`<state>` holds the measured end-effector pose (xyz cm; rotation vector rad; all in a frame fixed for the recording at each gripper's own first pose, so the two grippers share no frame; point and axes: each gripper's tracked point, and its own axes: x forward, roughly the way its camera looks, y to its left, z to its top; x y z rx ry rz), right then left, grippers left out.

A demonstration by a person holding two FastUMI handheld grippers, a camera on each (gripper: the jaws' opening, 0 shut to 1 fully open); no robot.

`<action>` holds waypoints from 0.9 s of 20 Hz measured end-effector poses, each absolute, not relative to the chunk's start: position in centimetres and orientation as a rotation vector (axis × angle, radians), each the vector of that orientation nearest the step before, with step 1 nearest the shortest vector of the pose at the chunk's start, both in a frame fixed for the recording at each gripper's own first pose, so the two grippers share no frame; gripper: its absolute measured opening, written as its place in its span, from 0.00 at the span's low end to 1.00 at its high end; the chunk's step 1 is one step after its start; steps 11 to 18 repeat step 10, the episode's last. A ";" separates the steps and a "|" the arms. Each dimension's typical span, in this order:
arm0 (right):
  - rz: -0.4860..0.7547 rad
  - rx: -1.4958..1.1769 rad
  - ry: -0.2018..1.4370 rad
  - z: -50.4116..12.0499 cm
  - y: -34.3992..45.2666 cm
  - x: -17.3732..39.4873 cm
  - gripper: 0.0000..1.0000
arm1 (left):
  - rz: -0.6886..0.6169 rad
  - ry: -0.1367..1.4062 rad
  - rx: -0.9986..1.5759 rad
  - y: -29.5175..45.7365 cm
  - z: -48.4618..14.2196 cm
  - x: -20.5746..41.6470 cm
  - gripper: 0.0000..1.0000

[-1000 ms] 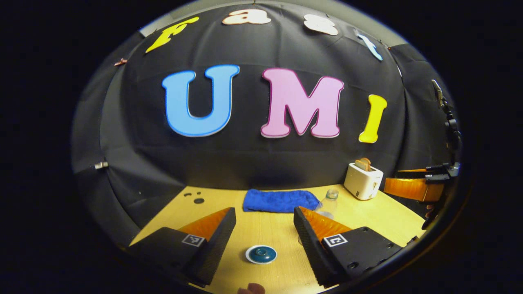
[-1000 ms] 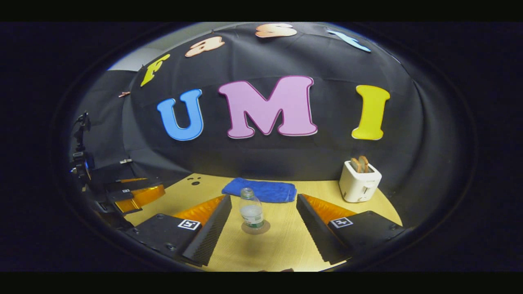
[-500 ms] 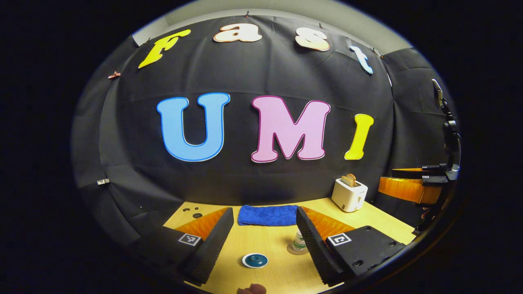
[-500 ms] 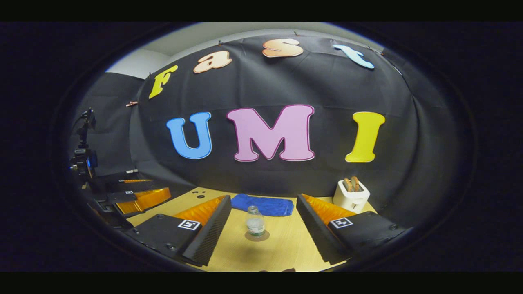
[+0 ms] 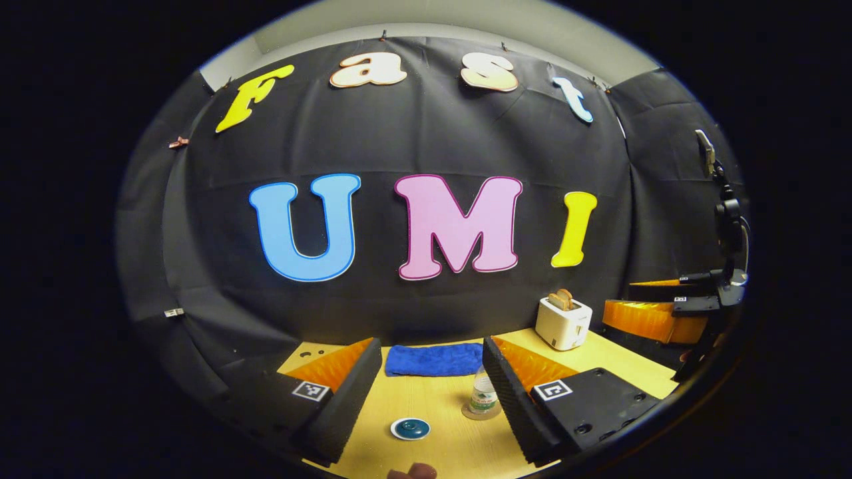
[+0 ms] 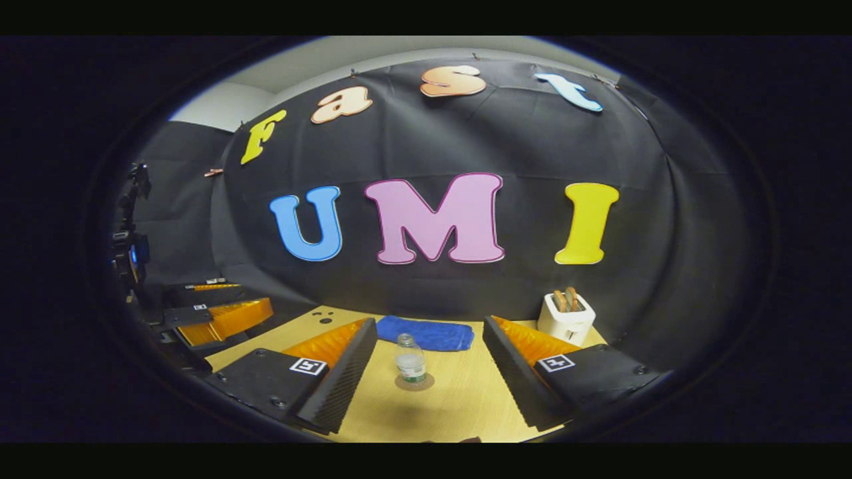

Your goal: Open the teacup lid with one hand, grasp the water bottle and pour water into the teacup with the other hand; after pouring, place the water bottle on the coaster and then close the teacup lid.

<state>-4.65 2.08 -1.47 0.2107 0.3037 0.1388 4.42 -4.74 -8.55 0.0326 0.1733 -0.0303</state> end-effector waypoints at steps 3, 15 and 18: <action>0.134 0.219 0.300 -1.3 1.5 -4.5 0.99 | -0.019 0.183 0.027 -4.9 -8.7 4.4 0.95; 0.131 0.224 0.301 -1.3 0.8 -4.2 0.99 | -0.008 0.175 0.046 -5.9 -8.3 5.2 0.95; 0.131 0.224 0.301 -1.3 0.8 -4.2 0.99 | -0.008 0.175 0.046 -5.9 -8.3 5.2 0.95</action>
